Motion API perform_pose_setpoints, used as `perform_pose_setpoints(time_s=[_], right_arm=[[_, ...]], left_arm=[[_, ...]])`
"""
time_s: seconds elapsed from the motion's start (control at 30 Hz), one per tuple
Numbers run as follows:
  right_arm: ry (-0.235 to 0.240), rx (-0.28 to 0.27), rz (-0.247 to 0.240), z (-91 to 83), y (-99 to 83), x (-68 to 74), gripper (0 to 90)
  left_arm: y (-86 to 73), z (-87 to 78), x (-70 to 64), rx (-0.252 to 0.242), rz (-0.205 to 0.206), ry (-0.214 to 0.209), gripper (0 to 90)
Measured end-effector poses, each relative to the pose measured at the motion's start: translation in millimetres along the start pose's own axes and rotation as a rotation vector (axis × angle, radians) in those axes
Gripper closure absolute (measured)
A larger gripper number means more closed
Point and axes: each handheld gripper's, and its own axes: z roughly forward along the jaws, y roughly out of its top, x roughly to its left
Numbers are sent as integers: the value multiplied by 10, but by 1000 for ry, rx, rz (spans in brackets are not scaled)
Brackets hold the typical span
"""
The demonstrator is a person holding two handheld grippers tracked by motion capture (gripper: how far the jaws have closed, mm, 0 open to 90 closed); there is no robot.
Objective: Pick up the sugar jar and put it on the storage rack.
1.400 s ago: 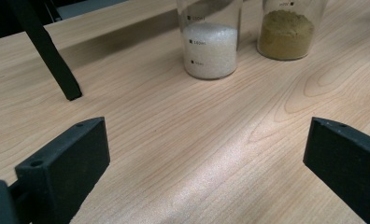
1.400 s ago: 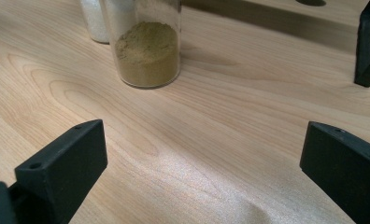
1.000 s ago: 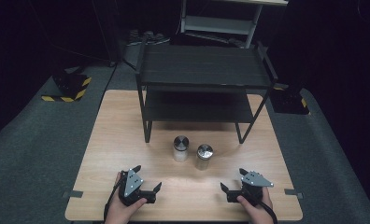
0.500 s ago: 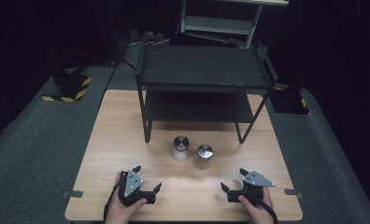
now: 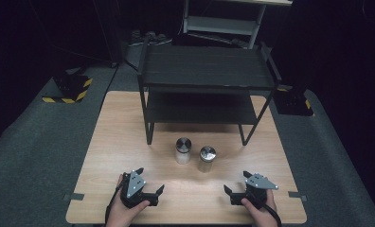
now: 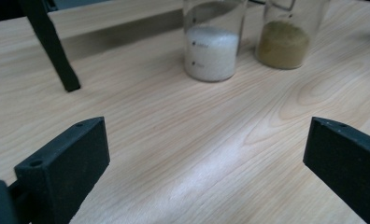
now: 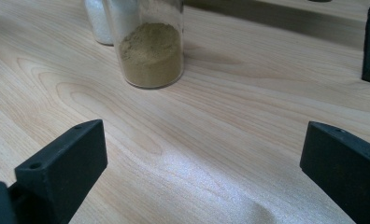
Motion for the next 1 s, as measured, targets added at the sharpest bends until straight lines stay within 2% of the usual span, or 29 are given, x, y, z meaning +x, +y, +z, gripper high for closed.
perform_pose_setpoints(time_s=[0.2, 0.3, 0.4, 0.57, 0.83, 1.0], right_arm=[[3, -2, -3, -4, -5, -10, 8], [2, -2, 1, -11, -9, -16, 8], [3, -2, -6, -17, -11, -26, 7], [4, 0, -9, -18, -9, -34, 8], [5, 1, -10, -19, -9, -36, 8], [8, 3, -10, -16, -4, -41, 7]], left_arm=[[94, -36, -10, -27, -5, 0, 6], [118, -39, -3, -40, -22, -5, 5], [151, -27, -16, -40, -18, 0, 6], [197, 6, 5, -55, -20, -16, 6], [272, 139, -9, -76, -40, -24, 5], [347, 257, -21, -86, -35, -35, 6]])
